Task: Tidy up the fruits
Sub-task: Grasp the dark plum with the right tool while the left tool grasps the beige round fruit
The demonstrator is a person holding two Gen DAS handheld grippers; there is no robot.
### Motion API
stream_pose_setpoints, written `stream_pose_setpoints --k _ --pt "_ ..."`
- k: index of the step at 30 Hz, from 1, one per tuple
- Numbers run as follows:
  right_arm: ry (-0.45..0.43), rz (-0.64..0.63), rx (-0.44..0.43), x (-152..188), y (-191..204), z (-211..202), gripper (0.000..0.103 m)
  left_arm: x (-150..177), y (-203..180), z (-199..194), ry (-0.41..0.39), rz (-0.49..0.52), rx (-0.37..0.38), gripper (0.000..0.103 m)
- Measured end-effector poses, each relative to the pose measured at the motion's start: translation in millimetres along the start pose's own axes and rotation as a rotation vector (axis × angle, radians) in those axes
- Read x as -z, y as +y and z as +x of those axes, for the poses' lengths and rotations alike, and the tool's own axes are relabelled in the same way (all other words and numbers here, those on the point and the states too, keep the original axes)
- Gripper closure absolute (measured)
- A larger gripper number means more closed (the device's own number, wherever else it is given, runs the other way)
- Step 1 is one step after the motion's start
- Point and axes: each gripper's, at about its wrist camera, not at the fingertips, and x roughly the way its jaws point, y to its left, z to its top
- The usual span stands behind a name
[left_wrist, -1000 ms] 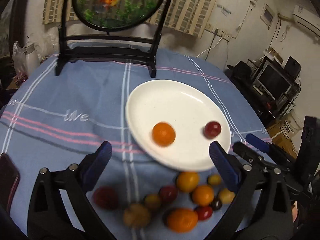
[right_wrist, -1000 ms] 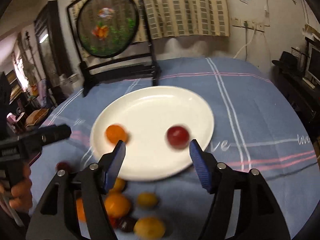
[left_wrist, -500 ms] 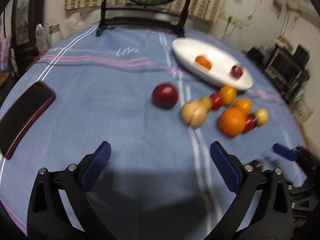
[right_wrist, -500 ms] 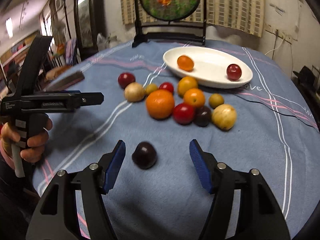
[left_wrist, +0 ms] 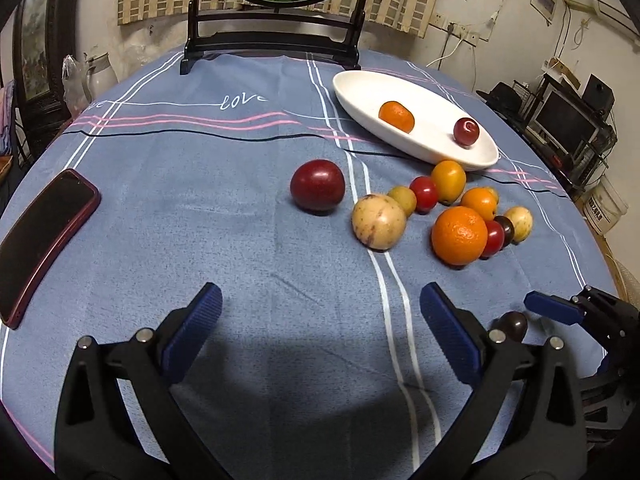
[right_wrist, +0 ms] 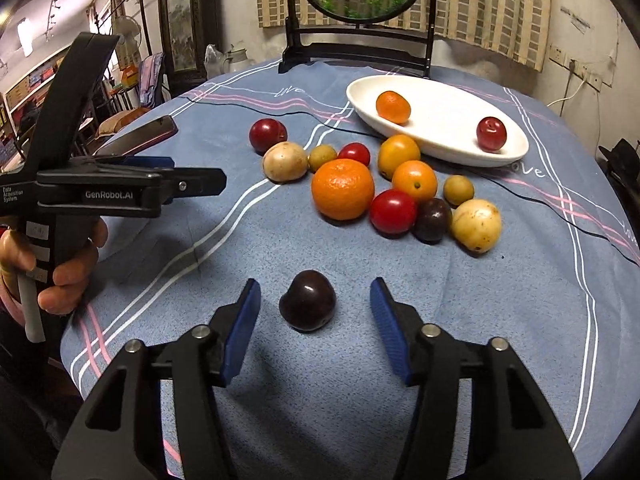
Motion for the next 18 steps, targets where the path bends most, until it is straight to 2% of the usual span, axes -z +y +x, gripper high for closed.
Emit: stream_pose_setpoints --k 7,11,12,13,14,16,18 --pt "0.067 -0.017 -0.020 -1 3 12 0.071 -2 1 4 0.021 -0.004 0.008 0.002" --pt "0.031 0.083 -0.069 0 -14 6 0.073 -4 -3 2 0.003 0.020 0.055 0.004" --pt "0.029 0.095 -0.065 0 -16 5 0.073 -6 -7 2 -0.006 0.039 0.061 0.009" --pt "0.034 0.096 -0.061 0 -16 6 0.073 -8 -11 4 -0.007 0.061 0.063 0.021" --pt "0.036 0.092 -0.058 0 -15 6 0.073 -10 -15 7 -0.001 0.086 0.061 0.028" --pt "0.031 0.083 -0.056 0 -13 5 0.073 -15 -25 17 0.023 0.134 0.051 0.052" --pt "0.030 0.094 -0.057 0 -14 4 0.073 -20 -32 28 0.052 0.161 0.059 0.059"
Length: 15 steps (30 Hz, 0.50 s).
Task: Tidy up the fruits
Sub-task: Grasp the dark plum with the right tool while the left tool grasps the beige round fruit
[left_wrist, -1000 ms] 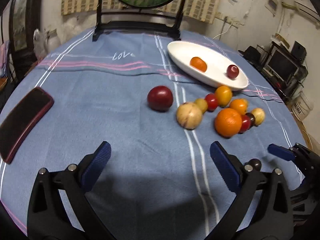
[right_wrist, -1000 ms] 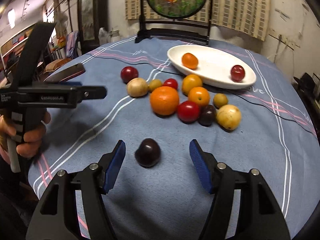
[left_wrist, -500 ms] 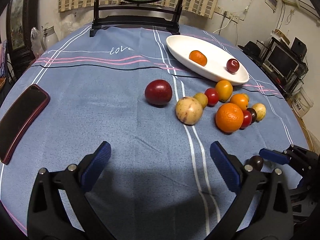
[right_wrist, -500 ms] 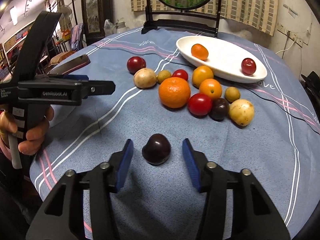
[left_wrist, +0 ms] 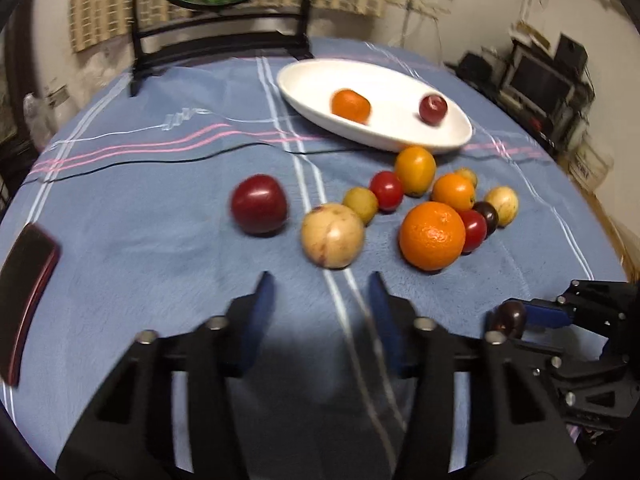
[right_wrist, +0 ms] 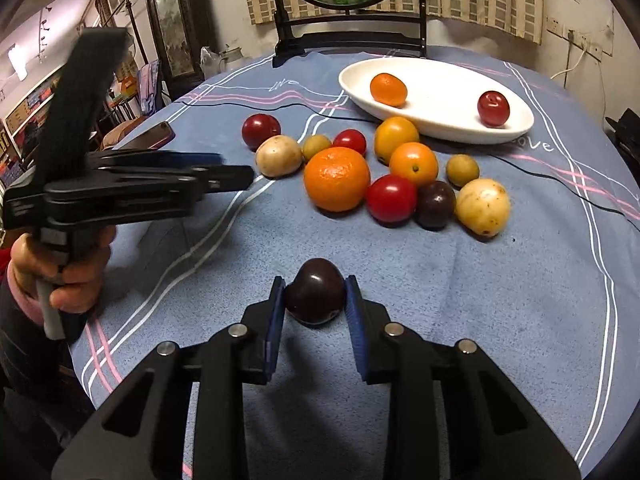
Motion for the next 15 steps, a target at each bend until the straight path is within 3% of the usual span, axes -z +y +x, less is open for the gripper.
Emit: stream_pose_setpoints --k 15 --pt "-0.007 0.024 -0.038 -1 -5 -2 0.073 -26 -13 33 0.038 0.085 -0.058 0.060"
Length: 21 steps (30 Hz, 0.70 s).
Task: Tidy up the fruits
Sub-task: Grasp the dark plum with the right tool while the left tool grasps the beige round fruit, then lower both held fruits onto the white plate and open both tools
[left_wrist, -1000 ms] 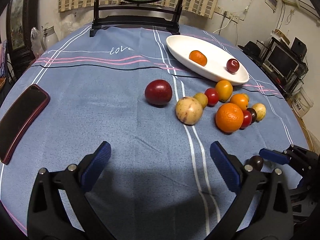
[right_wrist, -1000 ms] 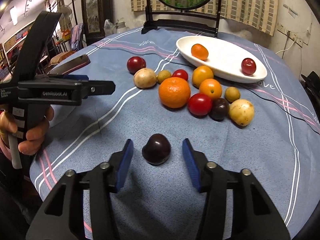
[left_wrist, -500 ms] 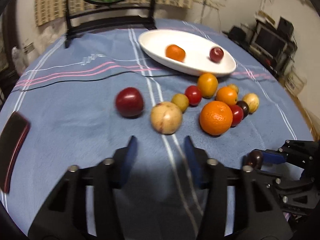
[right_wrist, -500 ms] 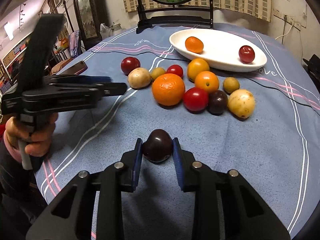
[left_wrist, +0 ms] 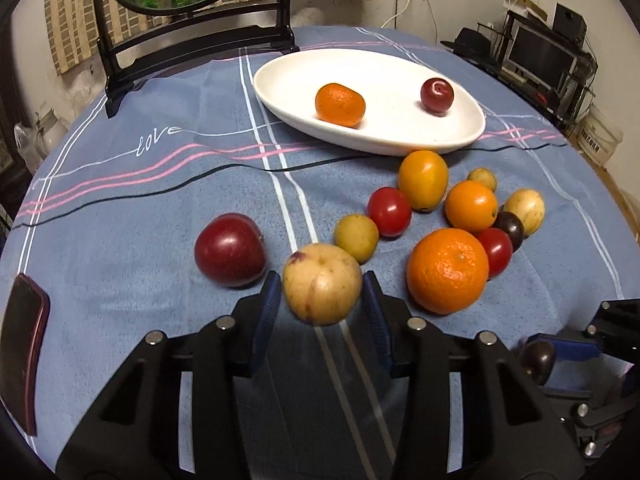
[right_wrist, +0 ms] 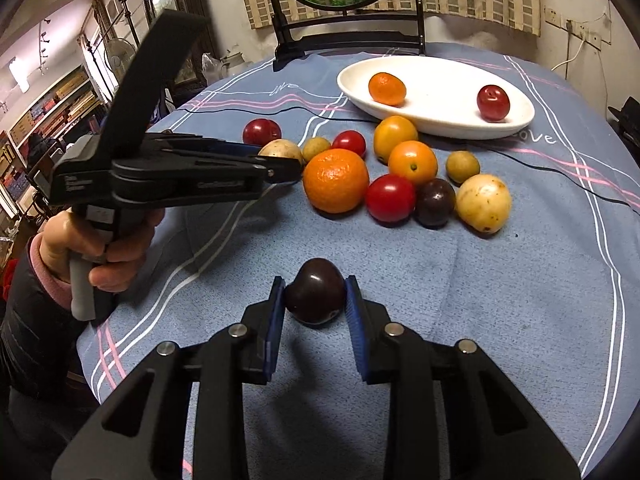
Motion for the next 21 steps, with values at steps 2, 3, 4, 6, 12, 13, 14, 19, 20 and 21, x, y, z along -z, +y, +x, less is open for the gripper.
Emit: stream_pose_setpoints --k 2,3,4,6,12,13,14,19,20,21 --pt "-0.002 0.001 -0.002 0 0 -1 0.073 -1 -2 5 0.011 0.013 -0.011 0.061" --pt "-0.003 0.001 -0.003 0 0 -1 0.073 -2 -2 5 0.011 0.016 -0.013 0.062" --pt "-0.004 0.001 -0.004 0 -1 0 0.073 -2 -3 6 0.009 0.021 -0.015 0.062" --pt "-0.003 0.000 -0.006 0 0 0 0.073 -2 -3 5 0.008 0.020 -0.016 0.063" --pt "-0.023 -0.001 -0.021 0 -1 -4 0.073 0 -1 1 0.006 0.003 -0.015 0.063" --pt "-0.029 0.002 -0.026 0 -2 -5 0.073 1 0 -3 0.000 -0.004 -0.013 0.064" --pt "-0.035 0.009 -0.041 -1 -5 -8 0.073 1 2 -7 -0.007 -0.012 -0.009 0.064" --pt "-0.068 0.093 -0.100 -25 -28 -23 0.073 -9 8 -34 -0.078 -0.063 0.040 0.064" --pt "-0.107 0.092 -0.069 -37 -34 -29 0.073 -17 8 -39 -0.096 -0.074 0.063 0.064" --pt "-0.134 0.096 -0.048 -47 -39 -32 0.073 -26 6 -41 -0.113 -0.079 0.077 0.064"
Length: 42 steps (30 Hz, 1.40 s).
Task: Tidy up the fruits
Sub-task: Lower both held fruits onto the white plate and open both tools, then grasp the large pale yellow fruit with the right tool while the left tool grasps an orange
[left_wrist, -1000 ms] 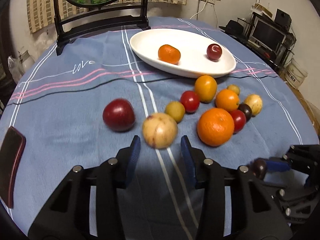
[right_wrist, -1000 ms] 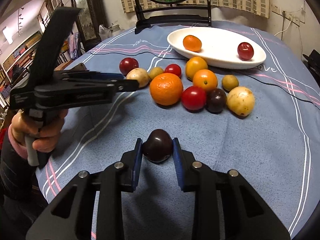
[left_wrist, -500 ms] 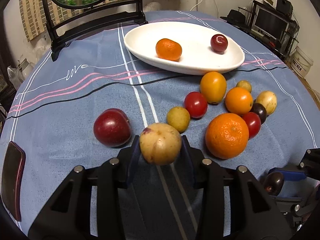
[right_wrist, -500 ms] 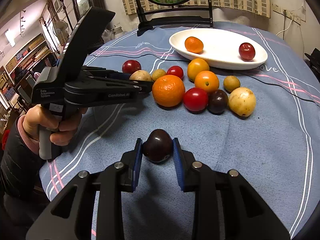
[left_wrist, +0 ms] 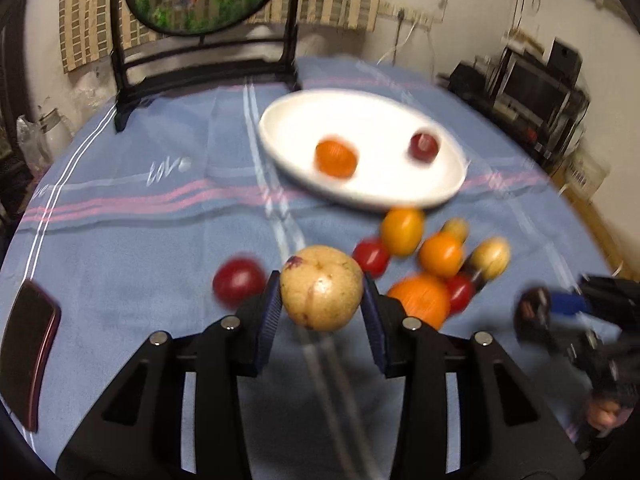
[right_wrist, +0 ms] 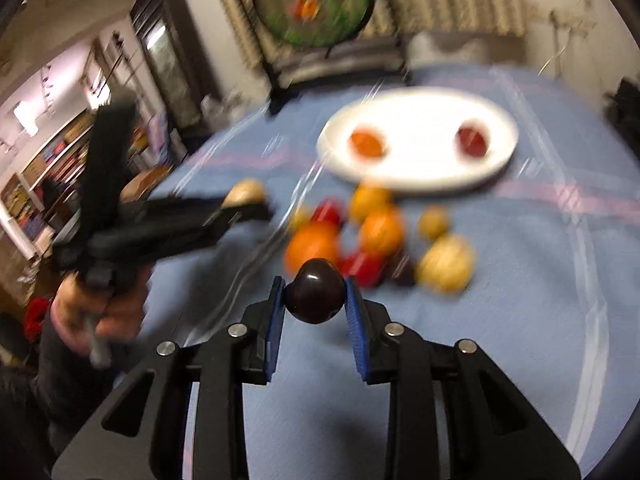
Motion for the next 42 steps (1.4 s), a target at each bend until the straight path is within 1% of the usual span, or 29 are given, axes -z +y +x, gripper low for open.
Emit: stream_pose_setpoints --k 2,3,5,7,9,11,14,18,20,24,25,26,28,30,32,33,34,36,37,39,41,42 --pt "-0.056 0.008 0.030 -26 -11 3 0.073 -18 -9 2 -0.031 0.002 0.009 0.064" --pt "-0.077 0.013 0.060 -41 -17 10 0.073 -27 -12 4 -0.039 0.002 0.017 0.064" --pt "-0.103 0.028 0.102 -62 -29 24 0.073 -47 -22 15 -0.048 -0.008 0.049 0.064" --pt "-0.109 0.043 0.145 -77 -41 40 0.073 -65 -32 28 -0.051 -0.009 0.050 0.063" --pt "-0.096 0.067 0.189 -90 -55 58 0.073 -81 -41 43 -0.045 -0.013 0.052 0.063" --pt "-0.074 0.080 0.220 -94 -68 72 0.073 -91 -45 56 -0.039 -0.008 0.043 0.063" --pt "-0.029 0.092 0.232 -90 -80 86 0.073 -105 -49 82 -0.010 -0.008 0.008 0.063" --pt "0.014 0.085 0.232 -93 -89 98 0.073 -116 -43 112 0.041 -0.038 -0.003 0.063" --pt "0.026 0.075 0.228 -93 -92 101 0.073 -118 -41 121 0.060 -0.041 -0.011 0.063" --pt "0.041 0.066 0.220 -94 -89 105 0.073 -117 -40 126 0.071 -0.039 -0.016 0.063" --pt "0.038 0.063 0.221 -93 -88 104 0.073 -116 -41 124 0.071 -0.037 -0.021 0.061" --pt "0.035 0.060 0.221 -93 -87 103 0.071 -116 -42 123 0.070 -0.033 -0.025 0.057" --pt "0.038 0.054 0.218 -93 -85 102 0.069 -116 -44 112 0.059 -0.029 -0.033 0.026" --pt "0.030 0.048 0.213 -92 -83 95 0.068 -115 -45 90 0.005 -0.023 -0.056 0.021" --pt "0.014 0.044 0.208 -91 -80 85 0.051 -112 -44 70 -0.032 -0.010 -0.060 0.013" --pt "-0.004 0.042 0.204 -91 -78 78 0.049 -108 -41 54 -0.065 -0.012 -0.063 0.007" --pt "-0.023 0.037 0.201 -91 -76 72 0.047 -103 -38 46 -0.086 -0.019 -0.066 0.004" --pt "-0.054 0.024 0.197 -89 -71 59 0.044 -87 -29 30 -0.117 -0.031 -0.077 0.003" --pt "-0.067 0.024 0.193 -87 -69 55 0.044 -79 -24 27 -0.121 -0.034 -0.083 0.003" --pt "-0.067 0.026 0.189 -80 -68 49 0.044 -60 -15 23 -0.113 -0.047 -0.112 0.003" --pt "-0.052 0.029 0.198 -71 -68 47 0.044 -41 -5 21 -0.080 -0.071 -0.151 0.003" --pt "-0.040 0.027 0.200 -67 -67 46 0.044 -35 -4 19 -0.078 -0.072 -0.154 0.003"
